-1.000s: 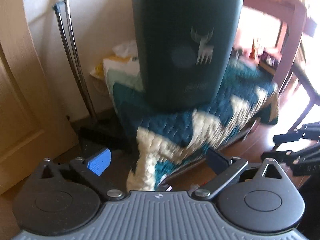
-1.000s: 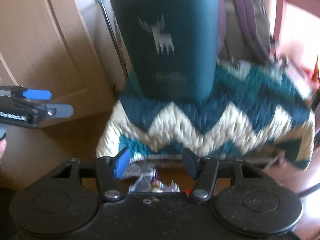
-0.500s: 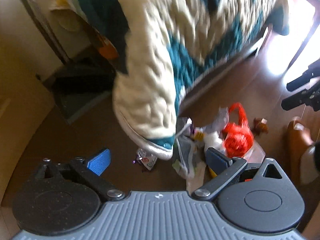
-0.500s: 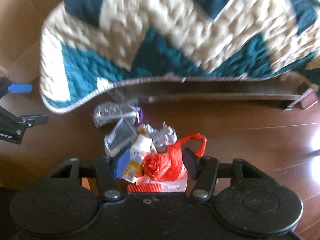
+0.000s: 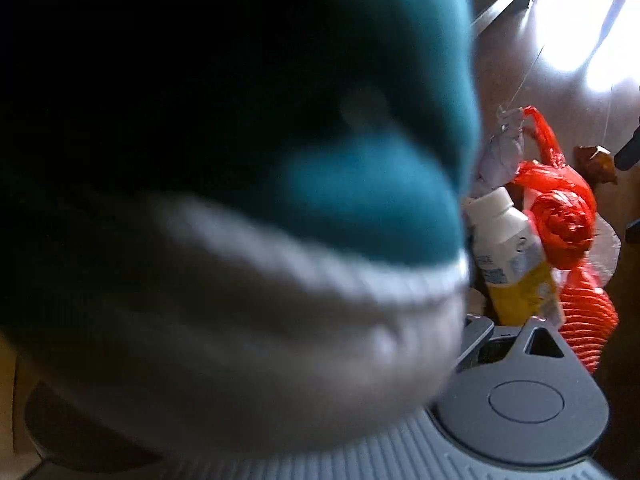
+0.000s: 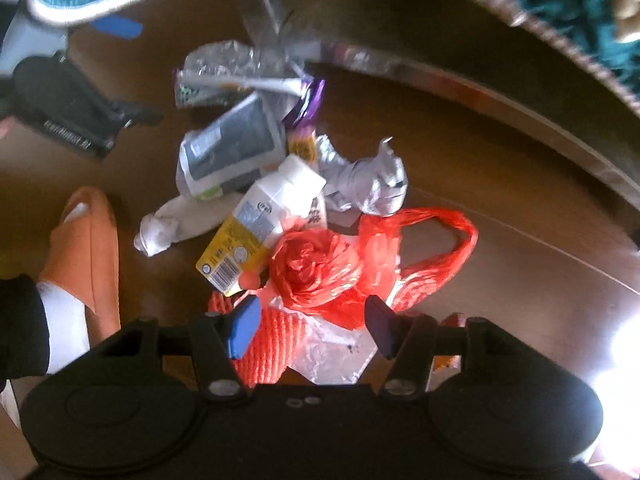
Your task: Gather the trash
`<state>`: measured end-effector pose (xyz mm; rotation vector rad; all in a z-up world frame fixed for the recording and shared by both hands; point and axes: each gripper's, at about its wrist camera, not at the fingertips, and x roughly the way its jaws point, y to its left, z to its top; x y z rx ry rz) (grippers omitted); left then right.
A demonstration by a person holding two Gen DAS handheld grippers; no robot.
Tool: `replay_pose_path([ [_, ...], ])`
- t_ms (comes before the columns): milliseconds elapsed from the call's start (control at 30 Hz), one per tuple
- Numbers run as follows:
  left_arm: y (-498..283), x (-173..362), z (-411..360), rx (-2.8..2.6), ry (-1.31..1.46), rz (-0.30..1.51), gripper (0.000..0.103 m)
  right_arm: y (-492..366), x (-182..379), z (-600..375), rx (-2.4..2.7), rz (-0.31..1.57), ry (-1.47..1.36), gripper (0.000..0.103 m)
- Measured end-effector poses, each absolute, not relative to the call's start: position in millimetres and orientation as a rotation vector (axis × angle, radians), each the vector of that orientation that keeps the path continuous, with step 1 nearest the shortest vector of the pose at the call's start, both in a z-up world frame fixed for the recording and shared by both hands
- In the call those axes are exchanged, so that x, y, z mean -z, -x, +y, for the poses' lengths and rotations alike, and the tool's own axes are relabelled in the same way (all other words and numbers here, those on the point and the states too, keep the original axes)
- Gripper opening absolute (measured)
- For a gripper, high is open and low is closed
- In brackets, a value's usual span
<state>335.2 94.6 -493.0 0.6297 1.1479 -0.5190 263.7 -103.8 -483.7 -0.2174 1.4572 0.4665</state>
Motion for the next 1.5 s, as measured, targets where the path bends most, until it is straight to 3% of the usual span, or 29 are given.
replay_pose_path([
  [233, -344, 516, 88, 0.557, -0.642, 1.146, 0.092, -285, 521, -97, -0.476, 1.484, 0.206, 0.058],
  [367, -349, 529, 78, 0.571, -0.666, 1.167, 0.063, -293, 545, -91, -0.491, 1.528, 0.265, 0.058],
  [433, -350, 534, 76, 0.558, -0.67, 1.182, 0.054, -295, 555, -87, -0.497, 1.552, 0.281, 0.058],
  [567, -351, 538, 77, 0.539, -0.662, 1.216, 0.023, -299, 563, -85, -0.497, 1.555, 0.259, 0.059],
  [733, -352, 538, 77, 0.489, -0.661, 1.217, 0.005, -299, 562, -85, -0.512, 1.541, 0.277, 0.052],
  [867, -351, 534, 79, 0.477, -0.639, 1.226, 0.003, -293, 554, -87, -0.518, 1.518, 0.303, 0.034],
  [900, -349, 531, 79, 0.472, -0.631, 1.229, 0.003, -291, 552, -88, -0.523, 1.515, 0.308, 0.012],
  [933, -347, 528, 81, 0.465, -0.619, 1.232, 0.002, -290, 549, -87, -0.527, 1.51, 0.319, 0.009],
  [1167, -334, 506, 96, 0.437, -0.566, 1.246, 0.002, -281, 522, -86, -0.493, 1.467, 0.339, 0.007],
  [1500, -302, 445, 127, 0.386, -0.497, 1.263, 0.002, -259, 441, -99, -0.452, 1.393, 0.287, 0.007],
])
